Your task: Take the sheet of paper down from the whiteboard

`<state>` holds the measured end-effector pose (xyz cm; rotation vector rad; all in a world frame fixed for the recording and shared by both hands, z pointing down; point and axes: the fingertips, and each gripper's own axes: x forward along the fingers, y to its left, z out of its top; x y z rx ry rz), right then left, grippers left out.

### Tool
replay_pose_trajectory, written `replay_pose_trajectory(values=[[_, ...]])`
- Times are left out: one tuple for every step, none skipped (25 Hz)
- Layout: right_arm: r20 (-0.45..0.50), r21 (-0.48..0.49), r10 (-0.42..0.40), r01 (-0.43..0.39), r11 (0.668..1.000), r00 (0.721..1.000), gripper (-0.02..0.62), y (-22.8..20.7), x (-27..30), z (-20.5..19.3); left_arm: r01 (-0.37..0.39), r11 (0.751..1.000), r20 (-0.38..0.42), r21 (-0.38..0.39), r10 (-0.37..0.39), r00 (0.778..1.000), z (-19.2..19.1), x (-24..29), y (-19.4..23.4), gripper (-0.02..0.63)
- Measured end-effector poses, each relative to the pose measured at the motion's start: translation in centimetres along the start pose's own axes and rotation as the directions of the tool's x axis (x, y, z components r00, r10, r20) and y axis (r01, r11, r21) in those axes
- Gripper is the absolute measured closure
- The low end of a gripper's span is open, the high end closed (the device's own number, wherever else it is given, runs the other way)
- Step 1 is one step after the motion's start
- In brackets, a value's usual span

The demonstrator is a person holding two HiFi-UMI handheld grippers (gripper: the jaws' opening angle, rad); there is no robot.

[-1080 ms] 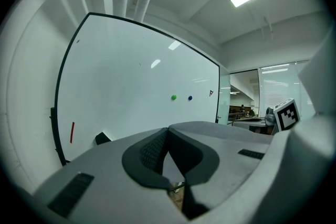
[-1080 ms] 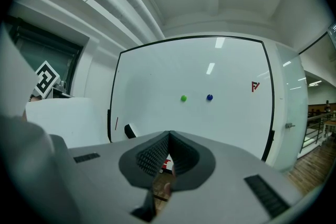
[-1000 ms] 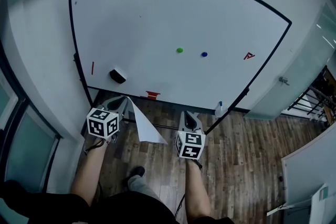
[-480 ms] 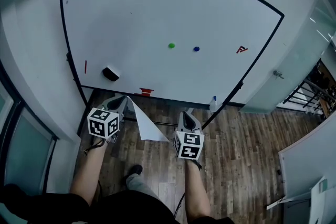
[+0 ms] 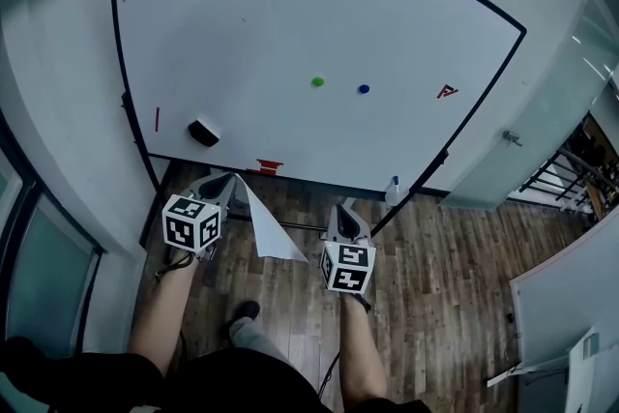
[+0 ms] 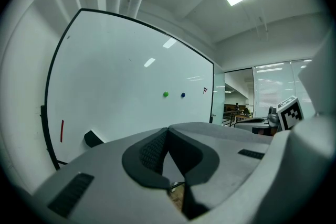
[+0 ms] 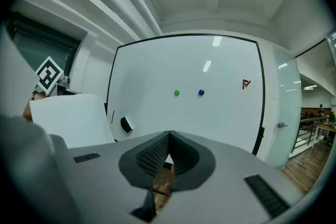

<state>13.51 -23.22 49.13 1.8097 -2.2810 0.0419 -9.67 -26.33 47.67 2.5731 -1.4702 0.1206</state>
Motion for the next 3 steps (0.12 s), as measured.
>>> replay_pose_trajectory(values=[[0.001, 0.0, -0.001, 0.001, 1.0, 1.0, 0.571, -0.04, 0.03, 0.01, 0.002, 1.0, -0.001, 0.003, -0.002, 1.0, 0.0, 0.07, -0.01, 0.584], [0.002, 0.0, -0.003, 0.003, 1.0, 1.0, 0.571, -0.08, 0.05, 0.03, 0.003, 1.0, -0.003, 0.008, -0.003, 1.0, -0.01, 0.15, -0.02, 0.584], [0.003, 0.0, -0.005, 0.005, 1.0, 1.0, 0.571, -0.12, 0.08, 0.04, 0.005, 1.0, -0.005, 0.012, -0.005, 1.0, -0.02, 0.23, -0.04, 0.584]])
